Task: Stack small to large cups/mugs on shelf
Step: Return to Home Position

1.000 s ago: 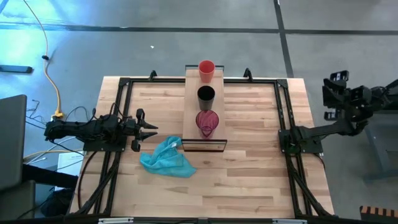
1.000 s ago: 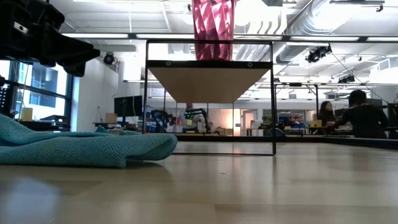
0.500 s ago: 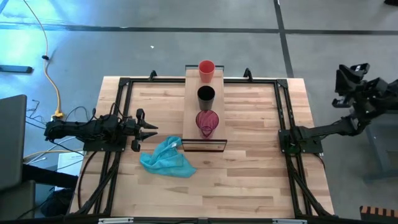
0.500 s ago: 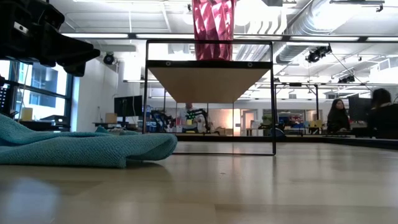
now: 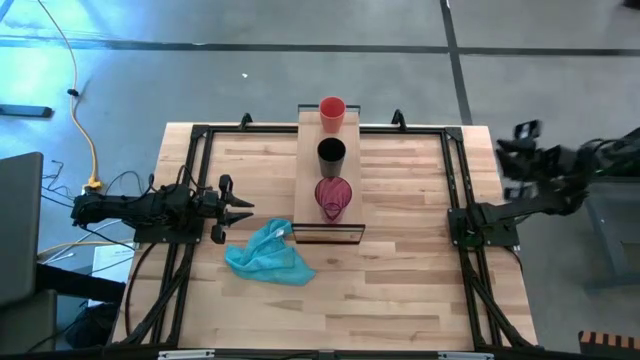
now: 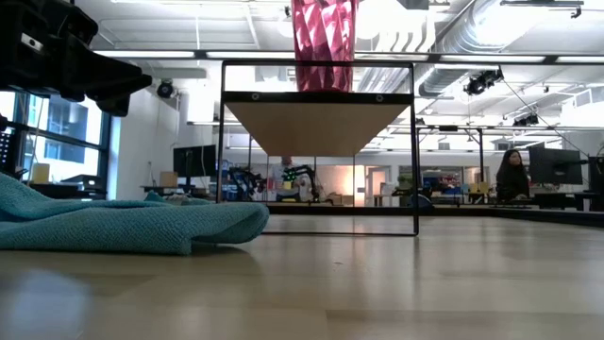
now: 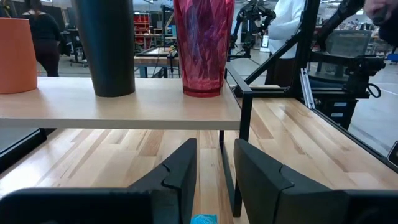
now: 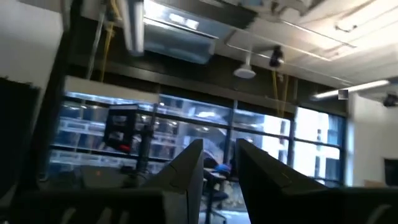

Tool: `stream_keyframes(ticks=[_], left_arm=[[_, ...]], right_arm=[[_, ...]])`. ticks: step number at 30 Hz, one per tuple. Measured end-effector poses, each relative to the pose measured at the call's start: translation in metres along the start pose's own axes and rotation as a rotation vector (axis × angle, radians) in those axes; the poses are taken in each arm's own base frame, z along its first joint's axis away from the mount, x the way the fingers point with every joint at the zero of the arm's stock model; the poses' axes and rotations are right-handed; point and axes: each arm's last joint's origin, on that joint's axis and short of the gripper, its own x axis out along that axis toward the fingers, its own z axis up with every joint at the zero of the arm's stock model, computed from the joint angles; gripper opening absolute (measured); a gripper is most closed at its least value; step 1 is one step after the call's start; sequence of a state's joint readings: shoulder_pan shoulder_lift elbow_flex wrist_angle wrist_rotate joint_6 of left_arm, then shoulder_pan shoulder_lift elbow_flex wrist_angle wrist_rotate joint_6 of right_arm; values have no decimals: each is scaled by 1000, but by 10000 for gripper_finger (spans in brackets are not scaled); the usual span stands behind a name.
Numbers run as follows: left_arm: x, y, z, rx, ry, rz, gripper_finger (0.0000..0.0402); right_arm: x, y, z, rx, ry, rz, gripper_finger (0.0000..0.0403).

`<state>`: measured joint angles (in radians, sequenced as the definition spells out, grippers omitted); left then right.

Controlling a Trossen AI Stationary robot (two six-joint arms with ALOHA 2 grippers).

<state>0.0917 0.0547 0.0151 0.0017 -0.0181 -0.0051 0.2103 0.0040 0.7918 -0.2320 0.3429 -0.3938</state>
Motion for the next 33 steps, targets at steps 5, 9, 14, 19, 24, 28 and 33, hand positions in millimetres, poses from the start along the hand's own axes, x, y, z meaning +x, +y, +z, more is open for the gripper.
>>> stream_keyframes(ticks=[5, 9, 14, 19, 24, 28, 33], left_arm=[[0, 0, 0, 0, 0, 0, 97], [0, 0, 0, 0, 0, 0, 97], [0, 0, 0, 0, 0, 0, 97], [0, 0, 0, 0, 0, 0, 97], [0, 0, 0, 0, 0, 0, 97], [0, 0, 0, 0, 0, 0, 97], [0, 0, 0, 0, 0, 0, 97]], right_arm=[[19, 24, -39, -18, -108, -32, 84], [22, 37, -66, 24, -244, -71, 84], [20, 49, -88, 126, -342, 15, 84], [21, 56, -100, 232, -321, 95, 84], [19, 59, -105, 279, -337, 148, 84], [16, 62, -112, 300, -397, 171, 84], [12, 67, -126, 358, -408, 192, 84]])
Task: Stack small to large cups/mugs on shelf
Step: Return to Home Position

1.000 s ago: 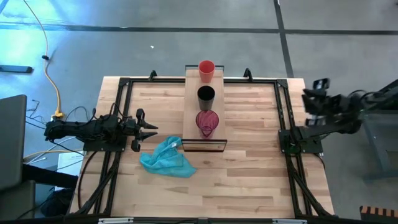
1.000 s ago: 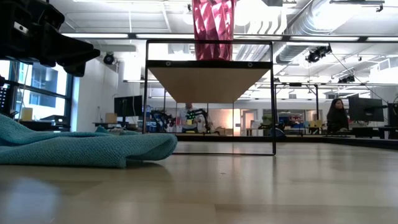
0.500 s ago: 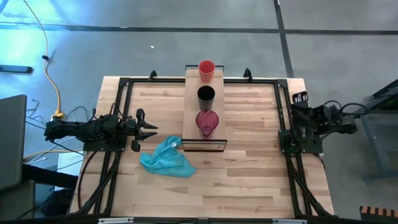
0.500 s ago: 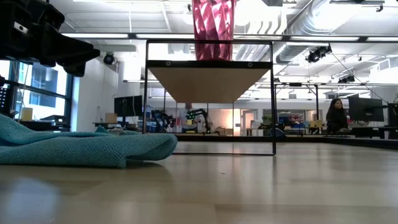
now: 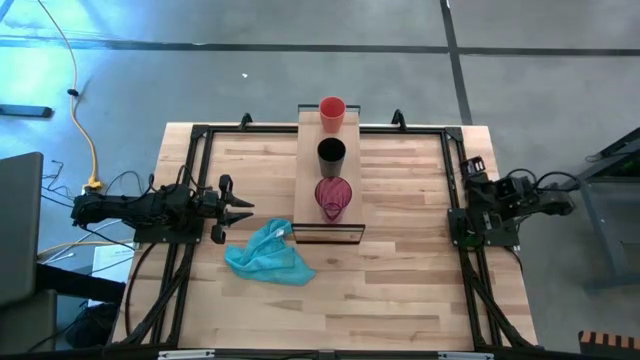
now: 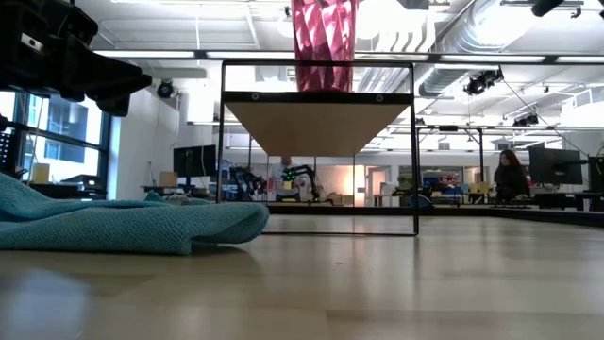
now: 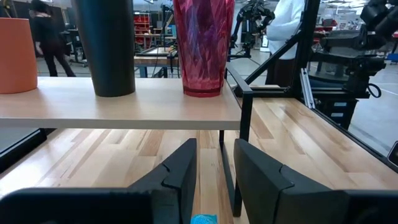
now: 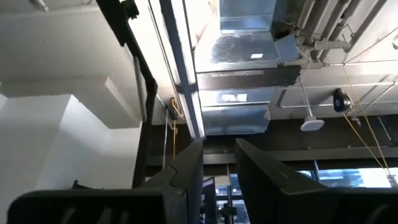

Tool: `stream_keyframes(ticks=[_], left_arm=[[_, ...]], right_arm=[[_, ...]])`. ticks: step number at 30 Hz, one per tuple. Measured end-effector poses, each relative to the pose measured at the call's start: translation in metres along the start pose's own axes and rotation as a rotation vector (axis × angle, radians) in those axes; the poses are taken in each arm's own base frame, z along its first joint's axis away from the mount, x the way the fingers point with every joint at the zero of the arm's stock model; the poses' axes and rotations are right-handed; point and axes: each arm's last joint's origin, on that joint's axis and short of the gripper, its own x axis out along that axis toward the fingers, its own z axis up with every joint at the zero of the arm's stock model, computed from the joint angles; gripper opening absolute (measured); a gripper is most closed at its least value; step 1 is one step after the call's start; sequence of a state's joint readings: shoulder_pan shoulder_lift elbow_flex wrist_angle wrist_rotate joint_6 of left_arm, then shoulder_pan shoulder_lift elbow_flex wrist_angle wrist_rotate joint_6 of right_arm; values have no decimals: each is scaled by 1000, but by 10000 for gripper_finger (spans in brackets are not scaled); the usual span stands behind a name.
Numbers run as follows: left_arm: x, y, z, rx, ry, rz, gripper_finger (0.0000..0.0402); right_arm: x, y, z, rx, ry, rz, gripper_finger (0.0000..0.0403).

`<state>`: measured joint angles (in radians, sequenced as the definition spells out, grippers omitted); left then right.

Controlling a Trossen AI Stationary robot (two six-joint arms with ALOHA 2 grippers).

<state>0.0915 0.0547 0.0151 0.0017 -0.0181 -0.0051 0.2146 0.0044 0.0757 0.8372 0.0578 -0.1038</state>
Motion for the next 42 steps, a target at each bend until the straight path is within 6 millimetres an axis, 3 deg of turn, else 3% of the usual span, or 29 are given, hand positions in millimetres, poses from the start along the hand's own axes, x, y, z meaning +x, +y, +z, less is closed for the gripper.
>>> stream_keyframes(ticks=[12, 19, 26, 42], left_arm=[[0, 0, 0, 0, 0, 0, 97], [0, 0, 0, 0, 0, 0, 97], [0, 0, 0, 0, 0, 0, 97], [0, 0, 0, 0, 0, 0, 97]], right_arm=[[-10, 1, -13, 10, -4, -4, 84], [-16, 0, -48, 106, 364, -110, 84], [-14, -6, -42, 62, 293, -90, 84], [-18, -11, -50, 218, 395, -23, 84]])
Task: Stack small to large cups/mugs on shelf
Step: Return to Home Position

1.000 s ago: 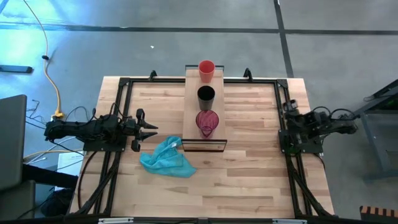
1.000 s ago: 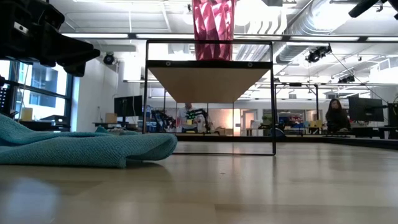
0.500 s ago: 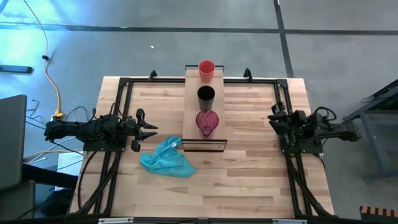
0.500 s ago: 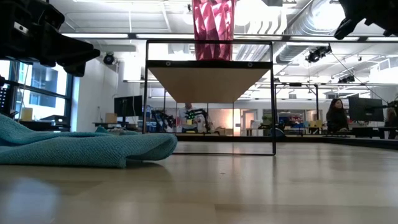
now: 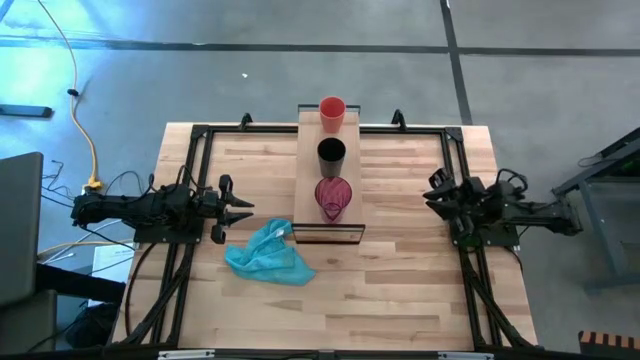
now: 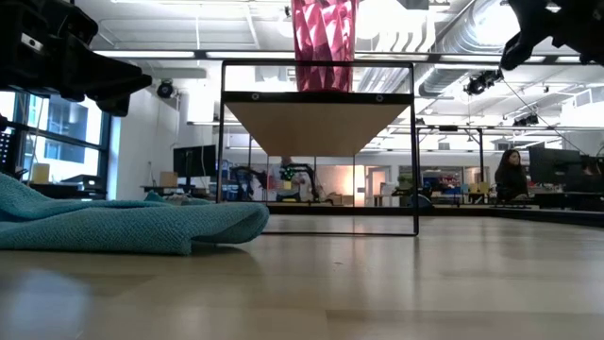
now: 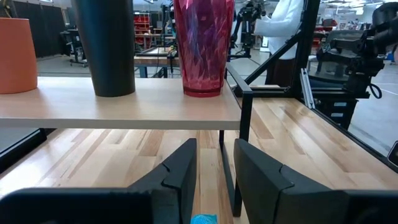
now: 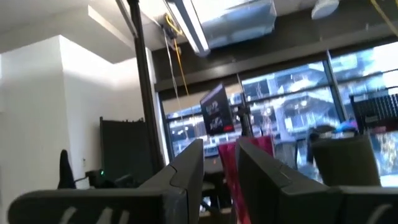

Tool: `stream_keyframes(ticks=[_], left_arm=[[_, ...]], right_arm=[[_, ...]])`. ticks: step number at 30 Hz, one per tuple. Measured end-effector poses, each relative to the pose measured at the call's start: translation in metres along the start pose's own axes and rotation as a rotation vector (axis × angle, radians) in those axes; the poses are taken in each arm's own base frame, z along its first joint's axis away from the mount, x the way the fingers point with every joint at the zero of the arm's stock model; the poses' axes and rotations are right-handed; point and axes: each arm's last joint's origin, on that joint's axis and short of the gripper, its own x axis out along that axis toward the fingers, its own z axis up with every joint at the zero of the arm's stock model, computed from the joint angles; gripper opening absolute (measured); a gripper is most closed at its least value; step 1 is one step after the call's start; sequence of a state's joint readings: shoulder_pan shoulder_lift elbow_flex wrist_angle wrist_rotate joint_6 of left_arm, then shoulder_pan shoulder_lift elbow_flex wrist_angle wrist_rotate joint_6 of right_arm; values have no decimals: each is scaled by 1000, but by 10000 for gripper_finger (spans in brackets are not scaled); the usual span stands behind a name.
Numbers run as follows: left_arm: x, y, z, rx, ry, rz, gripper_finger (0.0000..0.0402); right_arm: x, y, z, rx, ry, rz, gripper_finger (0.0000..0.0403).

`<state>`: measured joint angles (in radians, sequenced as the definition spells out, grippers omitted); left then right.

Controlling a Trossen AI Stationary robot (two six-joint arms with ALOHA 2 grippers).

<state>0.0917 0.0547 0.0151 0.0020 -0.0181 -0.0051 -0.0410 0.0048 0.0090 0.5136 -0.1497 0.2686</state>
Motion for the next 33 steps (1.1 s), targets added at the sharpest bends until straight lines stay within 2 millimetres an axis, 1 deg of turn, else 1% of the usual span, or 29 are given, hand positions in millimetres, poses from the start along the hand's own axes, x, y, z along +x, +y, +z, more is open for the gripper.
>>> stream_keyframes(ticks=[9, 15, 21, 29, 33], left_arm=[[0, 0, 0, 0, 0, 0, 97], [0, 0, 0, 0, 0, 0, 97], [0, 0, 0, 0, 0, 0, 97], [0, 0, 0, 0, 0, 0, 97], [0, 0, 0, 0, 0, 0, 97]], right_arm=[[-1, -4, -12, 48, 113, -70, 84], [-2, -6, -20, 120, 200, -97, 84], [-4, -7, -26, 132, 254, -115, 84], [-11, -11, -43, 240, 433, -193, 84], [-11, -11, -44, 241, 444, -196, 84]])
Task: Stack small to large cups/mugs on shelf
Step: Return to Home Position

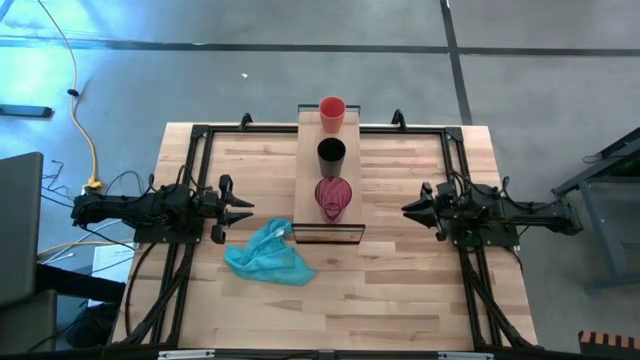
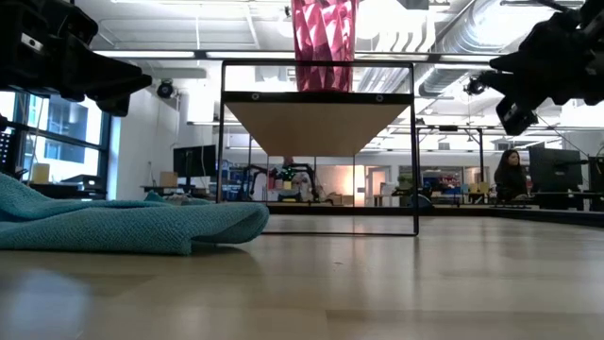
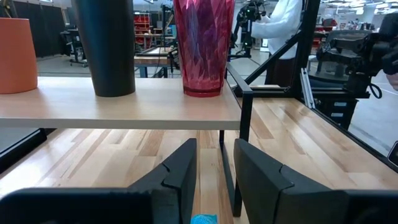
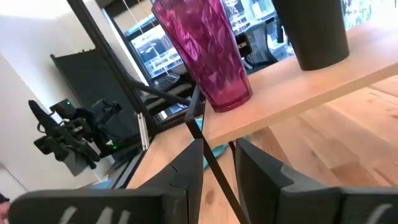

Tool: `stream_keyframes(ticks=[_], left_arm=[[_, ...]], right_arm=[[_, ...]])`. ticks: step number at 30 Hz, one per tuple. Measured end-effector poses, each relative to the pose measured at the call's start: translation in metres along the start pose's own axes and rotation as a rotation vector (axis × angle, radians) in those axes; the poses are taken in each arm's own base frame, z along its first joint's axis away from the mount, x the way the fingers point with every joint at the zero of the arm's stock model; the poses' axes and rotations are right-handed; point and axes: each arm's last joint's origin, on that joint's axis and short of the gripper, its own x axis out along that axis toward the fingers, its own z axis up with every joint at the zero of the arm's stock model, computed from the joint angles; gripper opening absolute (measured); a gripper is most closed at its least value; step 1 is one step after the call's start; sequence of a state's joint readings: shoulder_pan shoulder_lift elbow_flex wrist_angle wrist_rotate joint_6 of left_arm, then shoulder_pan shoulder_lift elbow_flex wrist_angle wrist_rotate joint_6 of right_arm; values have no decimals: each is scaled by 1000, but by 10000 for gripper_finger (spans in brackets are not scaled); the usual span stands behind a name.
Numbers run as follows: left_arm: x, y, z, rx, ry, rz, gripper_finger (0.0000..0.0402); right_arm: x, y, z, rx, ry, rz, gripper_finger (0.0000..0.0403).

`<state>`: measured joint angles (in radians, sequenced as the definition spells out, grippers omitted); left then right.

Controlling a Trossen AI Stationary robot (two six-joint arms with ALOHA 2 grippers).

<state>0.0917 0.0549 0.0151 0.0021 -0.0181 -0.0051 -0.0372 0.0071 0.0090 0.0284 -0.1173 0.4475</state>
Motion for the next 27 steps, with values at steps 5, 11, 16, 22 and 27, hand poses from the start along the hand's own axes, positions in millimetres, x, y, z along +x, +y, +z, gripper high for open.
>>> stream_keyframes(ticks=[5, 11, 16, 22, 27], left_arm=[[0, 0, 0, 0, 0, 0, 97], [0, 0, 0, 0, 0, 0, 97], [0, 0, 0, 0, 0, 0, 97], [0, 0, 0, 0, 0, 0, 97], [0, 0, 0, 0, 0, 0, 97]], right_arm=[[0, 0, 0, -77, 0, 0, 84], [0, 0, 0, -302, 0, -4, 84], [0, -1, 0, -380, -2, -35, 84], [0, -3, 0, -324, -8, -84, 84], [0, -3, 0, -400, -5, -85, 84]])
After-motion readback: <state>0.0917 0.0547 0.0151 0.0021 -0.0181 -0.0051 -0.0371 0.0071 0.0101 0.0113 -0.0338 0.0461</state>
